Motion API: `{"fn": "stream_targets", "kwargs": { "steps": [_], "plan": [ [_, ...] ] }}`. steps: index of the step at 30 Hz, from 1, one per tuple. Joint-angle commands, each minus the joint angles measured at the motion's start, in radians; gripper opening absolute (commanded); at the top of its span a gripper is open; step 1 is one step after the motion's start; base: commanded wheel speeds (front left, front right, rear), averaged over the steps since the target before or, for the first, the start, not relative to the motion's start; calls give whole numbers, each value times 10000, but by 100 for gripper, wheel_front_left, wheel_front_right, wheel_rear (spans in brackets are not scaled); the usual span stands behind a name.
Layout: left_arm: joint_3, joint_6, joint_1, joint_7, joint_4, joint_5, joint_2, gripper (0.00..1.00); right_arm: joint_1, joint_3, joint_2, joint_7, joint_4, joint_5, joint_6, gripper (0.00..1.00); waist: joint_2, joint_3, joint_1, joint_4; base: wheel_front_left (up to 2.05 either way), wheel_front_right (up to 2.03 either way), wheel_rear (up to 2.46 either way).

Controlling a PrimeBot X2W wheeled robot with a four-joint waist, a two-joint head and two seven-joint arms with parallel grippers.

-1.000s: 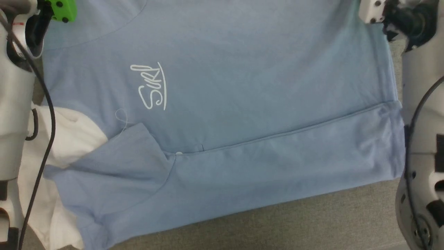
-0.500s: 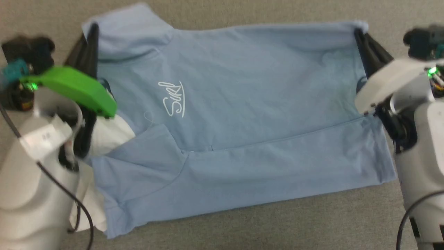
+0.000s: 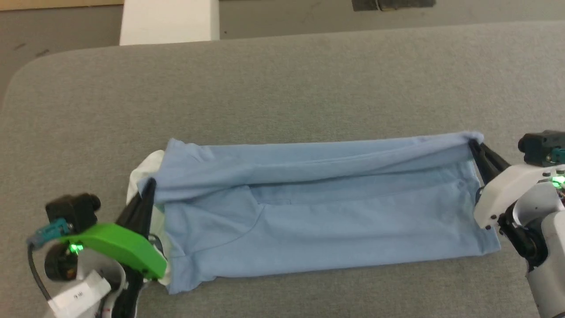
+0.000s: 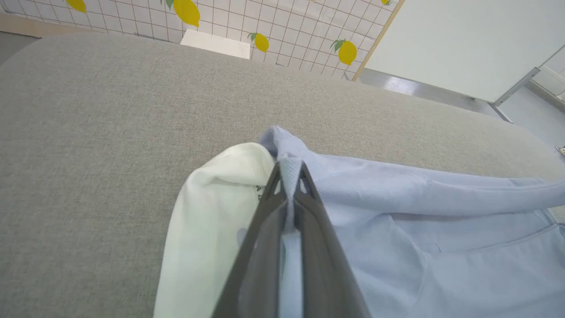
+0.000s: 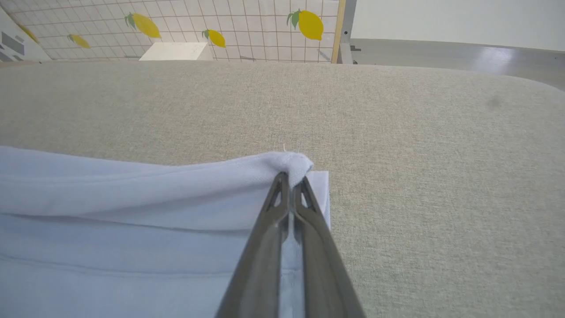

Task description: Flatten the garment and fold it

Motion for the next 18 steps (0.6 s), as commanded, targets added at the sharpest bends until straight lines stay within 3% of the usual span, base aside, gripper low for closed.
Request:
{"fn": "stream_targets", "kwargs": {
  "steps": [1, 7, 14, 15, 16, 17, 18],
  "plan": [
    [-71, -15, 284, 81, 52, -200, -53, 0, 141, 137, -73, 271, 97, -42, -15, 0, -1, -240, 1, 343, 0, 0, 0],
    [-786, -469, 491, 532, 744, -297, -144, 0, 86, 673, -408, 1730, 591, -167, -15, 0, -1, 41, 1, 490, 0, 0, 0],
    [-1428, -808, 96, 909, 1942, -157, -309, 0, -277, 954, -332, 3218, 1326, -136, -15, 3, -1, 220, 1, 546, 0, 0, 0],
    [-1493, -822, 60, 958, 2078, -133, -320, 38, -296, 914, -264, 3388, 1385, -91, -15, 32, -1, 196, 1, 551, 0, 0, 0],
    [-1509, -818, 42, 947, 2151, -126, -342, 100, -286, 870, -204, 3503, 1398, -43, -15, 76, -1, 158, 1, 558, 0, 0, 0],
    [-1499, -810, 41, 908, 2196, -167, -401, 100, -245, 742, -131, 3646, 1424, 42, -15, 100, -1, 104, 1, 575, 0, 0, 0],
    [-1490, -821, 58, 862, 2206, -219, -457, 100, -172, 616, -83, 3770, 1421, 97, -15, 100, -1, 35, 1, 602, 0, 0, 0]
  ]
}}
